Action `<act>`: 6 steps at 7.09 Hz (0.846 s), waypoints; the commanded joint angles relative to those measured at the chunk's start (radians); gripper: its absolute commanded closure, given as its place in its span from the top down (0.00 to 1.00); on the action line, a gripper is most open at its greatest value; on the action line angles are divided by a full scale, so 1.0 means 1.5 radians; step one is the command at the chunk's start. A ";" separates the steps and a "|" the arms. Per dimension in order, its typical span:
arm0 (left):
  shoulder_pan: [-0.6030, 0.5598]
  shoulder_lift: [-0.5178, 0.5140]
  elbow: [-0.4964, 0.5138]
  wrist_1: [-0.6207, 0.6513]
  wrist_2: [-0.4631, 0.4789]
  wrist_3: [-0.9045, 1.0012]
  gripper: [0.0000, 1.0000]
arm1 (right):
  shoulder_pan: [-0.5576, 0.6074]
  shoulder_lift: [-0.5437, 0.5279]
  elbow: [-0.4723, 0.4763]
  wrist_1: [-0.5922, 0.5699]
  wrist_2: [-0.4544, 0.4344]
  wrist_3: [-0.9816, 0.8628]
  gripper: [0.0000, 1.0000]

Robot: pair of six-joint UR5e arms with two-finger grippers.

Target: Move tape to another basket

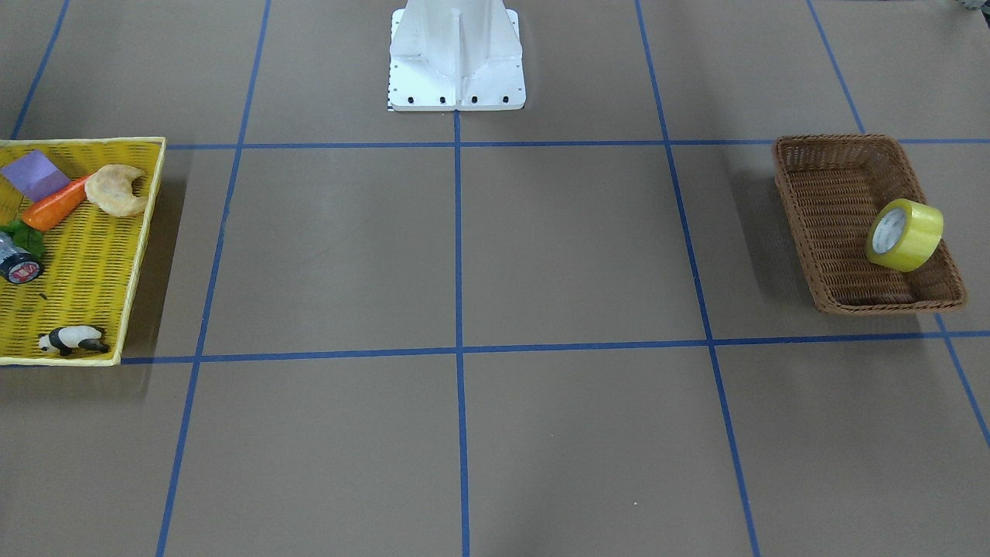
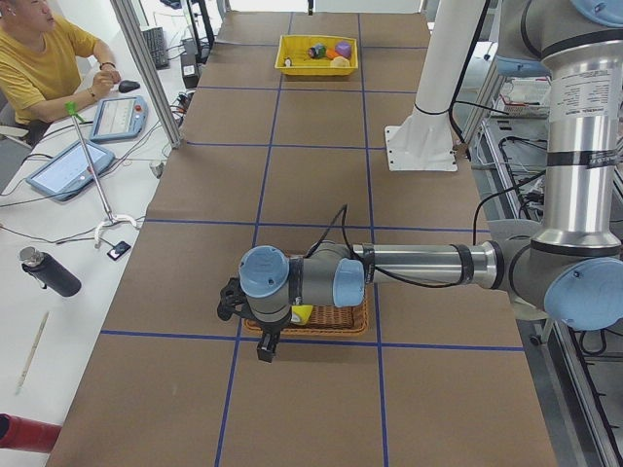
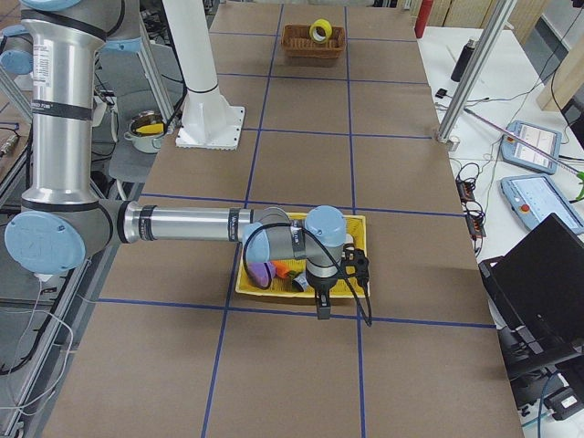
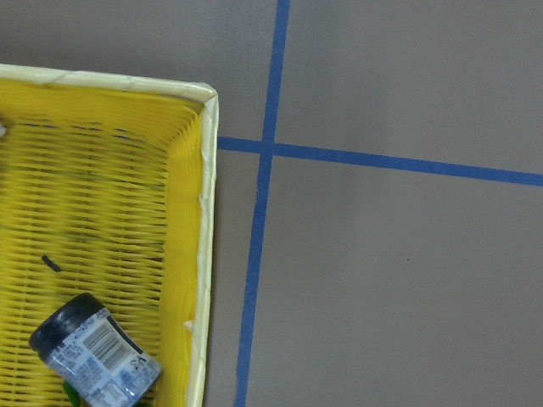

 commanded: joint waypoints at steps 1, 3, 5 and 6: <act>0.000 0.000 0.001 0.000 0.001 0.000 0.98 | 0.000 0.001 0.001 0.000 0.001 0.003 1.00; 0.000 0.001 0.001 0.000 0.001 0.000 0.98 | 0.000 0.001 -0.001 0.000 0.000 0.003 1.00; 0.000 0.008 0.000 0.000 0.000 0.000 0.98 | 0.000 0.001 -0.005 0.000 0.001 0.002 1.00; 0.000 0.008 -0.001 0.000 0.000 0.000 0.98 | -0.001 0.001 -0.005 0.000 0.000 0.001 1.00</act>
